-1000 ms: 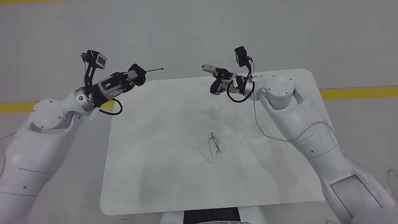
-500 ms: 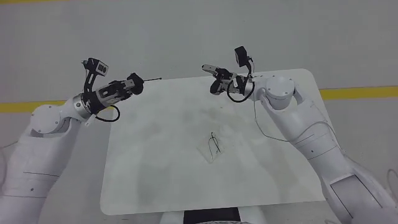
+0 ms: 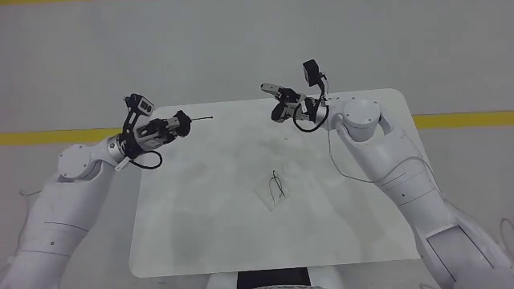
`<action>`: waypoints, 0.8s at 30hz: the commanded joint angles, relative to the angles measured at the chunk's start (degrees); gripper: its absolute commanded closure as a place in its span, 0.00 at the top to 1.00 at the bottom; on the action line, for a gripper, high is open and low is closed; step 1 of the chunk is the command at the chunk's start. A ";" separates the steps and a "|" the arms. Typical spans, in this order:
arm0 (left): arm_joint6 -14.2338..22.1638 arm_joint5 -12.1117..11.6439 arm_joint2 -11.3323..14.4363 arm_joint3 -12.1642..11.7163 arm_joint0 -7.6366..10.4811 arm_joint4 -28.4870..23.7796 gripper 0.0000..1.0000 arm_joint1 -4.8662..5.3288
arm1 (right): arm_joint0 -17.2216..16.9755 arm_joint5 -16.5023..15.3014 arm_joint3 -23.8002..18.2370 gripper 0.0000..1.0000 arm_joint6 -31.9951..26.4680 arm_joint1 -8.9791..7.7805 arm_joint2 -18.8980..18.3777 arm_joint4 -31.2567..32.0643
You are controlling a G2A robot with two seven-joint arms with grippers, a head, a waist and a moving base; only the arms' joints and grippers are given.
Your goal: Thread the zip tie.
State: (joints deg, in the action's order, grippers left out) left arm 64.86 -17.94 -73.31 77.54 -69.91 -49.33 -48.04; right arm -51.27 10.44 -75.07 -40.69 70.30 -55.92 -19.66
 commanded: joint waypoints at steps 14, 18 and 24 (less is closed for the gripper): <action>1.55 -0.32 3.65 -3.99 3.37 -0.84 0.00 -1.66 | 1.21 -5.63 1.69 1.00 -12.31 1.05 1.76 -8.20; 1.83 -0.45 3.82 -4.50 3.80 -0.83 0.00 -1.90 | 3.93 -8.19 4.96 1.00 -15.60 2.63 5.40 -10.84; 1.99 -0.62 3.90 -4.52 4.14 -0.34 0.00 -1.96 | 6.10 -8.80 7.35 1.00 -14.82 3.46 6.95 -10.28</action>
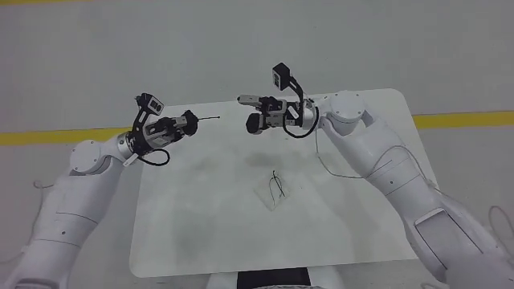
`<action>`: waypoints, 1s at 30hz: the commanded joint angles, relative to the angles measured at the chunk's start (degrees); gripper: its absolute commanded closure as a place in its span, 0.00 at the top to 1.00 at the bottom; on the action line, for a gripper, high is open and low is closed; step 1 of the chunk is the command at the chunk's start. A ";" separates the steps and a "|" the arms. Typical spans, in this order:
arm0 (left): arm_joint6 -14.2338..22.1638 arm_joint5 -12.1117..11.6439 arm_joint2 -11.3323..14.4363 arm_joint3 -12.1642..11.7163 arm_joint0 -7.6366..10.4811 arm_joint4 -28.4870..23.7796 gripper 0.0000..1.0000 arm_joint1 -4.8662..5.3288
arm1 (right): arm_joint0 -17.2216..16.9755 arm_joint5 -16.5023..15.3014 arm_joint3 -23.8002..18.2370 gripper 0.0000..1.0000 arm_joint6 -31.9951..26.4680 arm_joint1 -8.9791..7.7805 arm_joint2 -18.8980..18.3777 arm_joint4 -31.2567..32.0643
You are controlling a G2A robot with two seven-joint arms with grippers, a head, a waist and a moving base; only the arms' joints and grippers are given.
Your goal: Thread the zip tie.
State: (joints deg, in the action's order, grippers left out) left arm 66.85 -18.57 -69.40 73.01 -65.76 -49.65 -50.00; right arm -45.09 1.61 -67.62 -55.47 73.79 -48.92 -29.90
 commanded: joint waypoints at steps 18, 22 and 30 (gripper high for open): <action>1.26 4.75 3.01 -0.23 -2.40 -8.95 0.00 -1.64 | 0.59 -7.99 5.61 1.00 -7.69 3.32 3.82 -10.27; 1.39 4.36 3.14 -0.22 -2.34 -8.75 0.00 -1.75 | 0.76 -8.19 5.95 1.00 -7.31 3.36 3.84 -9.94; 1.39 4.36 3.14 -0.22 -2.34 -8.75 0.00 -1.75 | -0.86 -8.22 4.05 1.00 -4.62 3.08 2.68 -8.59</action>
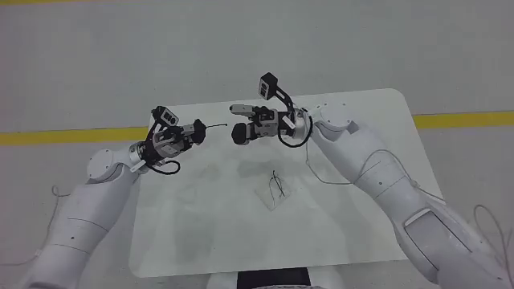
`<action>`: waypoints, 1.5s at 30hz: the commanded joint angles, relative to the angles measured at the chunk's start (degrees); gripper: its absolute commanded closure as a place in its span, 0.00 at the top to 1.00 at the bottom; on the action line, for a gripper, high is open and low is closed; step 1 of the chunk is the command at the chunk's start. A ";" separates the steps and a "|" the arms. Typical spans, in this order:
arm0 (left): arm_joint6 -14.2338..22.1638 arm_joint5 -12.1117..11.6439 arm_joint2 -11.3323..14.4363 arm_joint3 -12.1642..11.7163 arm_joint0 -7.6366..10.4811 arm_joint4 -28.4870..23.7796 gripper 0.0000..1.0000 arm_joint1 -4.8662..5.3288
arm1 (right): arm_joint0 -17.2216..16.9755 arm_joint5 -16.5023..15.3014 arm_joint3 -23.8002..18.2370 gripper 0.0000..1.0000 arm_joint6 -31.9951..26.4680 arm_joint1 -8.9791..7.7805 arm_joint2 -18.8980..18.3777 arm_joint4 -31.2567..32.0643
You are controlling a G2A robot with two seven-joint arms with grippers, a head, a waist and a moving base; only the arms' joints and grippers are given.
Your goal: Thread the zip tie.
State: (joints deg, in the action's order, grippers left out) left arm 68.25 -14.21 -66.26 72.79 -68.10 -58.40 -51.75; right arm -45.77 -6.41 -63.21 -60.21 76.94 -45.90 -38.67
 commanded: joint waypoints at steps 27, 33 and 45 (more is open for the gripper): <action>0.00 0.00 0.00 0.00 0.00 0.00 0.00 0.00 | -0.09 -1.07 0.00 0.28 0.49 0.80 -1.26 4.70; 0.00 0.00 0.00 0.00 0.00 0.00 0.00 0.00 | -0.17 -1.32 0.30 0.22 0.67 1.12 -1.20 5.25; 0.00 0.00 0.00 0.00 0.00 0.00 0.00 0.00 | -0.10 -0.43 0.68 0.16 0.33 1.51 -1.37 6.41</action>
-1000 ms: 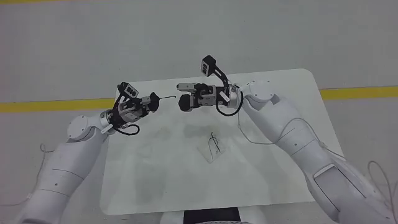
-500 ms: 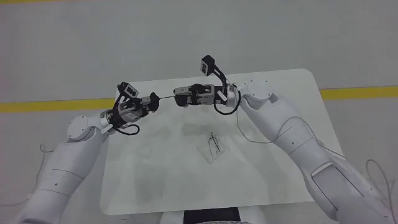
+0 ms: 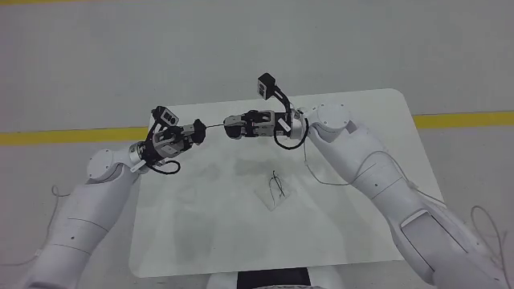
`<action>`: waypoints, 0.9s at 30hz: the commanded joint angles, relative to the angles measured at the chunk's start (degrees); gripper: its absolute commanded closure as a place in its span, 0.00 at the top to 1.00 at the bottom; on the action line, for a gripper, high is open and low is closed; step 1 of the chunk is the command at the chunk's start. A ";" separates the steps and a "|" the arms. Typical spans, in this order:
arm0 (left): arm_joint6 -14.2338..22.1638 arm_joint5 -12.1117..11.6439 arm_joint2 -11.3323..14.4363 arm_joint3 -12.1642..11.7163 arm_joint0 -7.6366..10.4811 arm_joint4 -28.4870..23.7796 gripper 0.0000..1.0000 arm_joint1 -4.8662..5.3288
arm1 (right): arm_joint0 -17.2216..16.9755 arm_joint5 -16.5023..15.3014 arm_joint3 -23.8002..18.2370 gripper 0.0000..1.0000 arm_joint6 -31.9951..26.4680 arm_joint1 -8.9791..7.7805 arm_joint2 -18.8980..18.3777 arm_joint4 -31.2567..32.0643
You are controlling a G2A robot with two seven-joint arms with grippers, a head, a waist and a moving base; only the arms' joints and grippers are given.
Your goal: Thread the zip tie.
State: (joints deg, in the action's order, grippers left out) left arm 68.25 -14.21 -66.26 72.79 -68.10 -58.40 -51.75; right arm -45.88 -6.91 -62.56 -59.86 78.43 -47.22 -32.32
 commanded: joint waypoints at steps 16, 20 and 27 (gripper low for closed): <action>0.00 0.00 0.00 0.00 0.00 0.00 0.00 0.00 | -0.05 1.32 0.08 0.00 -0.20 0.23 -0.98 1.27; 0.00 0.00 0.00 0.00 0.00 0.00 0.00 0.00 | -0.10 1.52 0.13 0.00 -0.33 0.26 -1.24 1.45; 0.00 0.00 0.00 0.00 0.00 0.00 0.00 0.00 | -0.34 1.58 0.11 0.46 -0.99 0.29 -1.85 1.14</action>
State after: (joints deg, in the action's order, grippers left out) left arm 68.25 -14.21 -66.26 72.79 -68.10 -58.40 -51.75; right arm -46.18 -5.30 -62.43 -60.78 78.71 -49.00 -31.16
